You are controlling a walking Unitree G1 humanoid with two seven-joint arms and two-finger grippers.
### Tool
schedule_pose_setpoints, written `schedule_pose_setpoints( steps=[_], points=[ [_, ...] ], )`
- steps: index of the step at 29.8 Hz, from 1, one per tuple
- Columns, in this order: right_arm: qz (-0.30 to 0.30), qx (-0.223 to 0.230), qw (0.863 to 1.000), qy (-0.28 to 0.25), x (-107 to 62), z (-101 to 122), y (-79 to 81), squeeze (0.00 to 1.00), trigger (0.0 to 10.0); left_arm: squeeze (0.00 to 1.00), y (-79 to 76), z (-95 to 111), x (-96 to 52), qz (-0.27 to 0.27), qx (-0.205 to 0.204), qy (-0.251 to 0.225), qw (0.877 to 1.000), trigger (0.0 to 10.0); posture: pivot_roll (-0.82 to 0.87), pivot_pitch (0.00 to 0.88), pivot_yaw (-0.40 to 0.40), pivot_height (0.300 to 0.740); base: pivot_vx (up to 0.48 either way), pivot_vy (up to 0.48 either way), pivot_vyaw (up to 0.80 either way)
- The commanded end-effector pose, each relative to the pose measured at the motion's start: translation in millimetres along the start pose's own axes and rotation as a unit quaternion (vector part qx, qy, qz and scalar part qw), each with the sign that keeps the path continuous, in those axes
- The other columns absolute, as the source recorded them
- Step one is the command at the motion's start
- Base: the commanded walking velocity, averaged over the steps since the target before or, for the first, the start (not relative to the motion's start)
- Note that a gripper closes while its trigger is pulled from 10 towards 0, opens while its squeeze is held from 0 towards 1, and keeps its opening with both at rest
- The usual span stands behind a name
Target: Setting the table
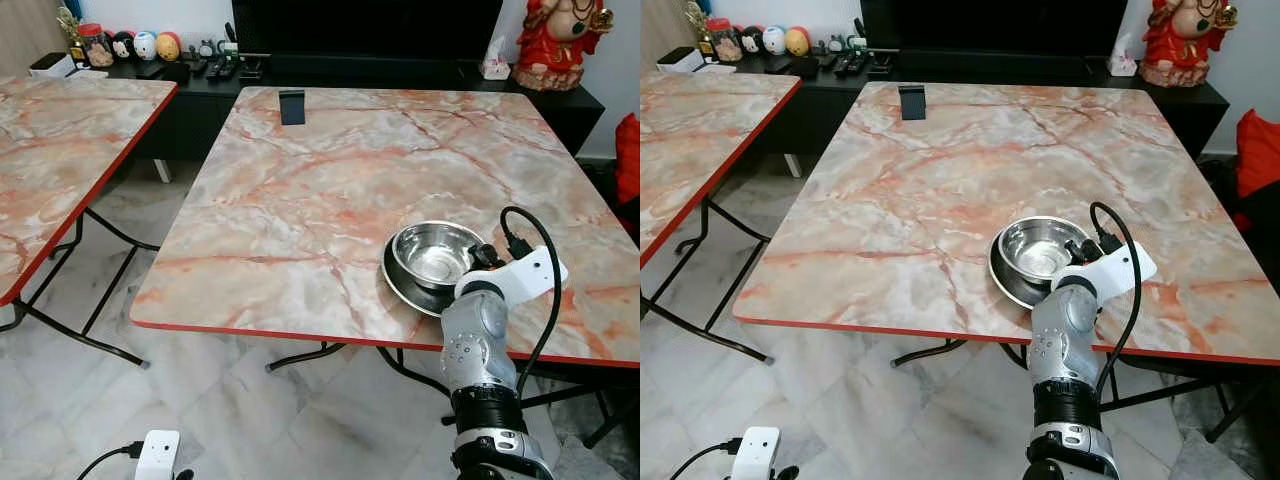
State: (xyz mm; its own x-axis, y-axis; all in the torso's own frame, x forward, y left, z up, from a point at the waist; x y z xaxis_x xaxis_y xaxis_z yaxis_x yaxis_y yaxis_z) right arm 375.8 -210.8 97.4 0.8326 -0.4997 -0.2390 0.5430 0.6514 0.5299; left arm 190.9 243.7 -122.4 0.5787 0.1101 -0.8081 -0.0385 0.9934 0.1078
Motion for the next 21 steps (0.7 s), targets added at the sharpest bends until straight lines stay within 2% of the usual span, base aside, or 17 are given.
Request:
schedule_pose_setpoints(
  steps=[1,7,12,15,21],
  points=[
    [-0.006,-0.001,1.000,-0.006,-1.9,1.4,-2.1,0.00,10.0,0.00,0.8,-5.5,-0.7,0.003,-0.003,0.011,1.000,10.0,-0.03,0.000,-0.001,0.740,0.000,0.000,0.00],
    [-0.014,-0.005,1.000,-0.008,-3.3,0.3,-5.3,0.00,10.0,0.00,0.4,-6.0,-0.7,0.001,-0.001,0.012,1.000,10.0,-0.03,0.000,0.002,0.740,0.000,0.000,0.00],
    [-0.007,-0.034,0.999,-0.040,-3.6,10.4,-3.1,0.00,10.0,0.00,0.6,-5.6,-0.7,0.001,-0.002,0.011,1.000,10.0,-0.03,0.000,0.002,0.740,0.000,0.000,0.00],
    [0.043,-0.093,0.989,-0.109,-9.5,30.1,15.5,0.00,10.0,0.00,0.9,-5.2,-0.7,0.002,-0.001,0.011,1.000,10.0,-0.03,0.000,0.002,0.740,0.000,0.000,0.00],
    [0.113,-0.144,0.973,-0.141,-20.9,29.6,35.6,0.00,10.0,0.00,2.0,-4.2,-0.7,0.005,-0.003,0.007,1.000,10.0,-0.03,0.000,0.000,0.740,0.000,0.000,0.00]
  ],
)
Point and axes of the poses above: a point about 5 cm out from each wrist's last joint towards the gripper, its own x axis pointing out of the wrist towards the gripper, its own z axis along the axis of the wrist's last joint, y = z × x, the point moved 5 cm from there along x, pointing out of the wrist towards the gripper, and after that the axes turned 2 degrees about -x, right-handed, at the moved point
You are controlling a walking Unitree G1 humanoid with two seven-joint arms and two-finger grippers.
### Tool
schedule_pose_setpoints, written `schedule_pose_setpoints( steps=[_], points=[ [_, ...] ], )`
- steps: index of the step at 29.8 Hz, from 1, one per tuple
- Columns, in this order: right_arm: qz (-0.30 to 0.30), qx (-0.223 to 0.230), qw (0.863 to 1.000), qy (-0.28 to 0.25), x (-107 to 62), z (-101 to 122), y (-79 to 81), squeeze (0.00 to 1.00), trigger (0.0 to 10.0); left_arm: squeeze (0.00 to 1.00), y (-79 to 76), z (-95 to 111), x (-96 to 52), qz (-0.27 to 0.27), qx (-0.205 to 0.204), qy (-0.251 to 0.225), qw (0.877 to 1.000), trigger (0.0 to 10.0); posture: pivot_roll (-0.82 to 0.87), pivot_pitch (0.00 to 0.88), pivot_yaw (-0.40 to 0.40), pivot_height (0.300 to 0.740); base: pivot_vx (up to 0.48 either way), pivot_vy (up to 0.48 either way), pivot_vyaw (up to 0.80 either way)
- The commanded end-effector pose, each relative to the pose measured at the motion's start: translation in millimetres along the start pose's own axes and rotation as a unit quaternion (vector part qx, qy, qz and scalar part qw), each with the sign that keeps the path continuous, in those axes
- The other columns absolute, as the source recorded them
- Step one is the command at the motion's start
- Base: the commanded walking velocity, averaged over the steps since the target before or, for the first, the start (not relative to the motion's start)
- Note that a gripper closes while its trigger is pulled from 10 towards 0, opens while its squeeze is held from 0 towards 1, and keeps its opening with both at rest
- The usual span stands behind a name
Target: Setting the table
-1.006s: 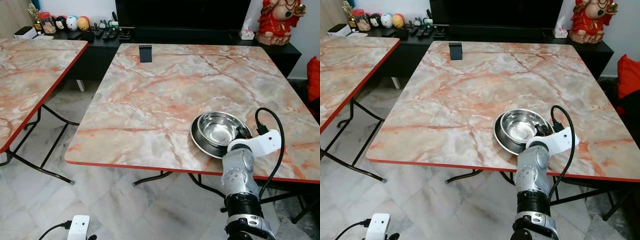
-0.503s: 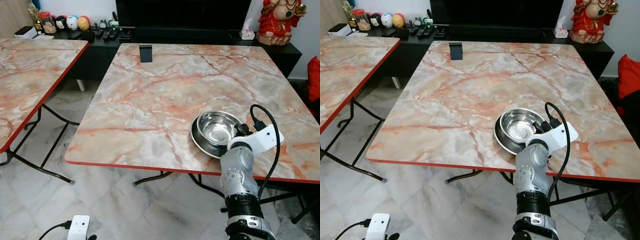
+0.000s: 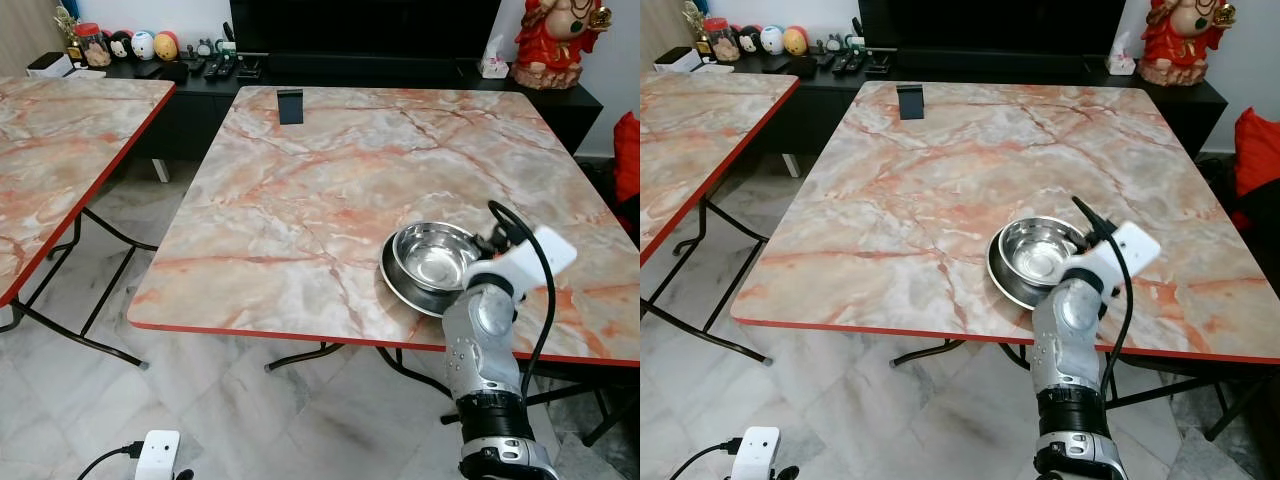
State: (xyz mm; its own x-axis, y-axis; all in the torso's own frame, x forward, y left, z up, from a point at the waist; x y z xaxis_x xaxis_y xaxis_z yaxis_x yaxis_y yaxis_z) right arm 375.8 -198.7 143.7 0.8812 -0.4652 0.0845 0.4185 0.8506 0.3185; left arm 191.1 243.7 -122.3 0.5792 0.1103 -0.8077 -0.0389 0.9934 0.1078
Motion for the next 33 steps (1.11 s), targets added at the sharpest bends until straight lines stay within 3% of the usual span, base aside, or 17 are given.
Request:
schedule_pose_setpoints(
  steps=[1,6,7,9,19,24,31,33],
  points=[
    [0.034,-0.026,0.999,-0.012,-4.3,1.1,8.0,0.00,10.0,0.00,2.2,-4.2,-0.8,0.005,-0.004,0.006,1.000,10.0,-0.03,0.000,-0.002,0.740,0.000,0.000,0.00],
    [0.084,-0.057,0.994,-0.029,-8.4,3.2,22.7,0.00,10.0,0.00,2.9,-5.3,-1.2,0.007,-0.004,0.007,1.000,10.0,-0.04,0.000,0.004,0.740,0.000,0.000,0.00],
    [0.125,-0.080,0.988,-0.040,-11.9,3.9,35.5,0.00,10.0,0.00,3.8,-6.4,-1.5,0.007,-0.001,0.009,1.000,10.0,-0.05,0.000,0.009,0.740,0.000,0.000,0.00],
    [0.146,-0.086,0.985,-0.040,-14.2,2.0,42.0,0.00,10.0,0.00,4.2,-6.9,-1.6,0.008,0.000,0.009,1.000,10.0,-0.05,0.000,0.008,0.740,0.000,0.000,0.00],
    [0.168,-0.106,0.980,-0.029,-17.7,-6.4,35.6,0.00,10.0,0.00,4.9,-4.9,-1.4,0.010,-0.002,0.005,1.000,10.0,-0.05,0.000,-0.003,0.740,0.000,0.000,0.00],
    [0.217,-0.124,0.968,-0.025,-30.7,-15.9,53.3,0.00,10.0,0.00,2.5,-0.7,-0.3,0.008,-0.005,0.000,1.000,10.0,-0.07,0.000,-0.010,0.740,0.000,0.000,0.00],
    [0.230,-0.148,0.962,-0.023,-36.9,-22.1,48.7,0.00,10.0,0.00,0.7,1.7,0.3,0.007,-0.007,-0.004,1.000,10.0,-0.07,0.000,-0.014,0.740,0.000,0.000,0.00],
    [0.211,-0.163,0.964,-0.016,-36.6,-25.8,29.6,0.00,10.0,0.00,0.5,2.1,0.4,0.008,-0.005,-0.005,1.000,10.0,-0.06,0.000,-0.015,0.740,0.000,0.000,0.00]
  ],
)
Point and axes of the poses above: a point about 5 cm out from each wrist's last joint towards the gripper, its own x axis pointing out of the wrist towards the gripper, its own z axis along the axis of the wrist's last joint, y = z × x, the point moved 5 cm from there along x, pointing out of the wrist towards the gripper, and after that the axes turned 2 degrees about -x, right-handed, at the moved point
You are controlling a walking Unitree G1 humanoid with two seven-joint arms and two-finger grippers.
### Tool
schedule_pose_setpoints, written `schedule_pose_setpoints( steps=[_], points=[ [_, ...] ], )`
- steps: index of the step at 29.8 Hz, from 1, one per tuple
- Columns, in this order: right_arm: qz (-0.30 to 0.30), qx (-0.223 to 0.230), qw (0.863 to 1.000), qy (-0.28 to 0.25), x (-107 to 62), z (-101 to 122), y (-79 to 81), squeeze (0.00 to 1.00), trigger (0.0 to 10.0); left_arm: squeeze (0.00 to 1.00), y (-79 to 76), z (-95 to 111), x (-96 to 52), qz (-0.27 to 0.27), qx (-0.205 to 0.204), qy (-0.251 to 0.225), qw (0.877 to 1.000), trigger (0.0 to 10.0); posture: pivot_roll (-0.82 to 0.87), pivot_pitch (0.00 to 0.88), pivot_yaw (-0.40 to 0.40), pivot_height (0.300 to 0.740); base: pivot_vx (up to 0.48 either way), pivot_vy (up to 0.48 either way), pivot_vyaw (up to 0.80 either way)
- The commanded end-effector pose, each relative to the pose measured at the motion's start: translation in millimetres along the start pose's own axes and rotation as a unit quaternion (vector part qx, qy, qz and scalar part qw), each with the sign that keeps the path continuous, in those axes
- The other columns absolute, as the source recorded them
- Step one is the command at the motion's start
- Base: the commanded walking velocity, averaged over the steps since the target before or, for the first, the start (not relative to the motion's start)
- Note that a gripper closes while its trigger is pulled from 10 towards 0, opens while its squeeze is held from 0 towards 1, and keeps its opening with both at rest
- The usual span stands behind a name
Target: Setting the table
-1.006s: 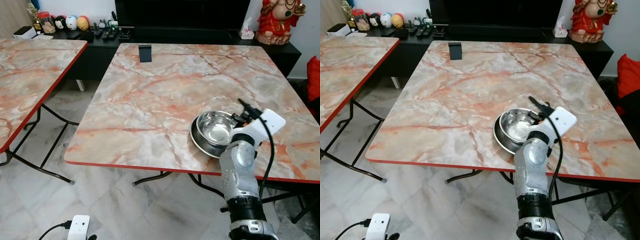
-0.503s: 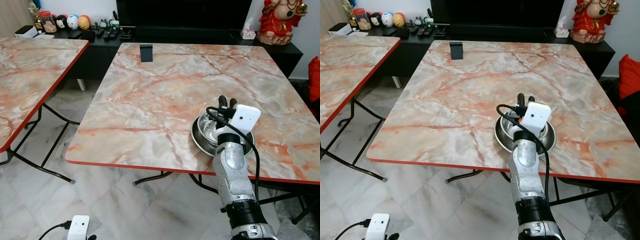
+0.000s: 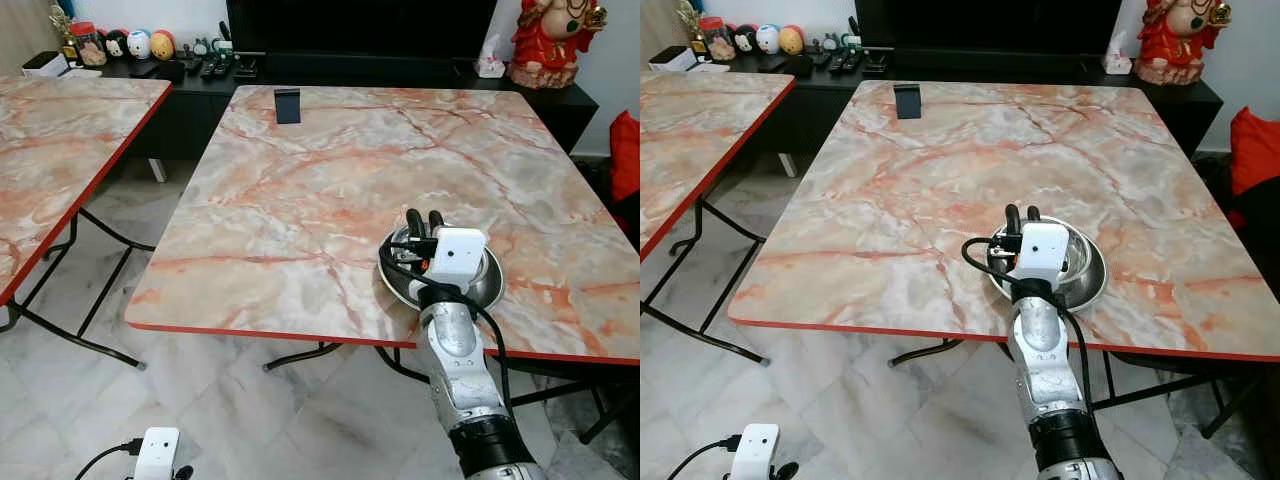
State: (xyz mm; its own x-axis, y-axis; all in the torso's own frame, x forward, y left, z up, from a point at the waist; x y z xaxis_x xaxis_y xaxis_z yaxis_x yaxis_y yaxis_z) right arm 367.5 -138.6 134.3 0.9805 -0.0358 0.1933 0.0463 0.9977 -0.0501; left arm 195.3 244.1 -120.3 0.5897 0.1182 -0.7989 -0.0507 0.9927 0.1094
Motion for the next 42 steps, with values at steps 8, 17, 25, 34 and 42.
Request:
schedule_pose_setpoints(
  steps=[8,17,25,34,42],
  points=[
    [-0.050,-0.016,0.999,0.012,-10.6,-10.1,-26.4,0.00,10.0,0.00,7.5,-1.2,-0.8,0.011,0.010,0.004,1.000,10.0,-0.07,0.000,0.004,0.740,0.000,0.000,0.00],
    [-0.062,0.001,0.998,0.018,-6.2,-11.5,-25.2,0.00,10.0,0.00,33.3,-7.7,-5.8,0.041,-0.018,0.013,0.999,10.0,-0.03,0.000,-0.040,0.740,0.000,0.000,0.00],
    [-0.066,0.001,0.998,0.013,1.6,-9.0,-28.0,0.00,10.0,0.00,30.5,-16.9,-7.6,0.034,-0.018,0.022,0.999,10.0,-0.02,0.000,-0.046,0.740,0.000,0.000,0.00],
    [-0.053,0.008,0.999,-0.002,7.6,-0.3,-18.5,0.00,10.0,0.00,28.4,-21.8,-8.6,0.033,-0.019,0.025,0.999,10.0,-0.03,0.000,-0.046,0.740,0.000,0.000,0.00],
    [-0.053,0.015,0.998,-0.003,6.9,0.0,-15.1,0.00,10.0,0.00,13.6,-23.1,-6.9,0.020,-0.014,0.023,0.999,10.0,-0.04,0.000,-0.038,0.740,0.000,0.097,0.00]
  ],
)
Point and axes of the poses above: a point about 5 cm out from each wrist's last joint towards the gripper, its own x axis pointing out of the wrist towards the gripper, its own z axis along the axis of the wrist's last joint, y = z × x, the point moved 5 cm from there along x, pointing out of the wrist towards the gripper, and after that the axes turned 2 degrees about -x, right-handed, at the moved point
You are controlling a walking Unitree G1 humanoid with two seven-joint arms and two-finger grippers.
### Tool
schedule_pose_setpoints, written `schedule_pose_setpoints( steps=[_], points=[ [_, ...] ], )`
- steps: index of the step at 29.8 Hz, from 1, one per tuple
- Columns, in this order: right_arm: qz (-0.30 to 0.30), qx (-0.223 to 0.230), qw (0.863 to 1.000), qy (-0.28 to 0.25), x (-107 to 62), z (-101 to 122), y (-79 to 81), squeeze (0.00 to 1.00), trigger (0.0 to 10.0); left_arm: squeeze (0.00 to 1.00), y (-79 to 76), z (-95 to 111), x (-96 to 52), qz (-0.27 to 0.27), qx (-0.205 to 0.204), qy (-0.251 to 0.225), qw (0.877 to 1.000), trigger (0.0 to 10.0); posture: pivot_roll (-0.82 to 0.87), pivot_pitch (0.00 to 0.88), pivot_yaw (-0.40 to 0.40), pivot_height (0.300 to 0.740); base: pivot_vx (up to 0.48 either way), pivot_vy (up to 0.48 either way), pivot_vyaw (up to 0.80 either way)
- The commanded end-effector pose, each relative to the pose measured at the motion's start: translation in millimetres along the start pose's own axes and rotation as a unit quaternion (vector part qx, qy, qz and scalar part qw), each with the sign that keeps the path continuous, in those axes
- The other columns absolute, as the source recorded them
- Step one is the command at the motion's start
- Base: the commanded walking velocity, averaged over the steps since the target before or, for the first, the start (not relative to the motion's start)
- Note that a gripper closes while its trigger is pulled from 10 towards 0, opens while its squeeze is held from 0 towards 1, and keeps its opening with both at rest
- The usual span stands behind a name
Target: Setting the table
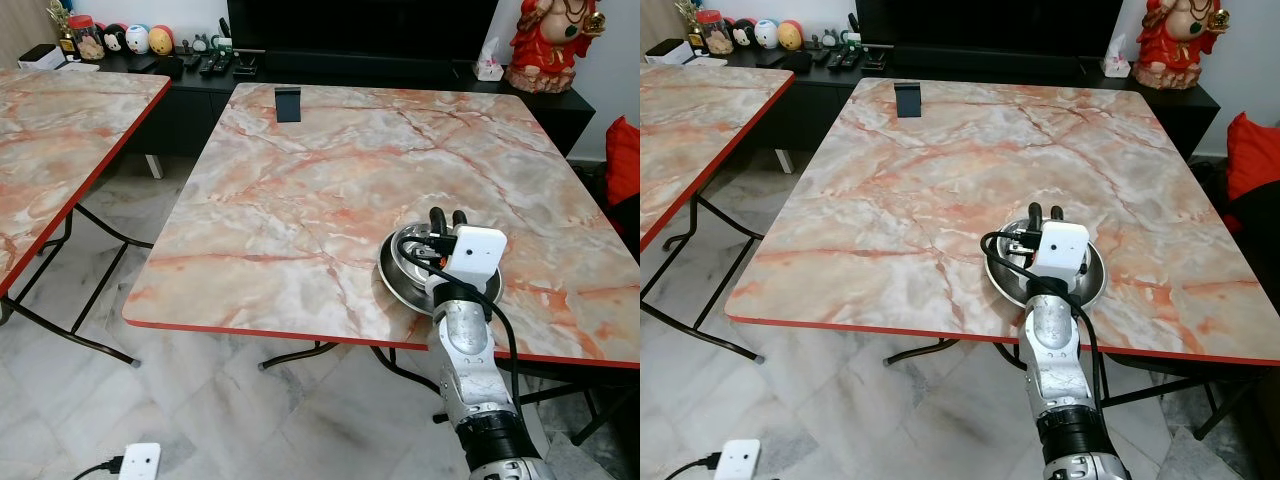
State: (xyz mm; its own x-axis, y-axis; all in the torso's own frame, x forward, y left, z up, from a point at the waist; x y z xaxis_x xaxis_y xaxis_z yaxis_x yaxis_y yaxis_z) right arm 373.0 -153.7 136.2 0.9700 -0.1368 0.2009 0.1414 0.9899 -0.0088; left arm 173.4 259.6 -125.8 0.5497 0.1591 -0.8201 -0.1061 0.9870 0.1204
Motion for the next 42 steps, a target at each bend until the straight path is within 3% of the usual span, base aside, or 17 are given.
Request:
schedule_pose_setpoints(
  steps=[1,27,42],
  points=[
    [-0.002,0.005,1.000,0.000,0.9,-0.1,0.3,0.00,10.0,0.00,-2.8,-1.0,0.0,-0.001,0.005,-0.001,1.000,10.0,-0.03,0.000,-0.040,0.740,0.000,0.262,0.00],
    [0.015,-0.002,1.000,-0.017,7.8,9.8,8.7,0.00,10.0,0.00,7.3,1.4,-0.5,0.010,-0.012,-0.002,1.000,10.0,-0.03,0.000,-0.043,0.740,0.000,0.280,0.00],
    [0.017,-0.002,1.000,-0.019,9.1,11.1,9.9,0.00,10.0,0.00,0.8,3.9,1.0,0.007,-0.018,-0.004,1.000,10.0,-0.04,0.000,-0.030,0.740,0.000,0.297,0.00]
  ],
)
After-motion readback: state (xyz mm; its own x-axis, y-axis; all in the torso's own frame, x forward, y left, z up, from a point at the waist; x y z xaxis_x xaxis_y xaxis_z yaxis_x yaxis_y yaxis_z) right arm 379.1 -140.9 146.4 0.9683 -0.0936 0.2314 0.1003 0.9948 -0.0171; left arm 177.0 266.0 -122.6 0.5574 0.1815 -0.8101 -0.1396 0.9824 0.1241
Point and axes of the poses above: a point about 5 cm out from each wrist's last joint towards the gripper, its own x axis pointing out of the wrist towards the gripper, its own z axis along the axis of the wrist's last joint, y = z × x, the point moved 5 cm from there along x, pointing out of the wrist towards the gripper, and after that the axes turned 2 degrees about -x, right-handed, at the moved point
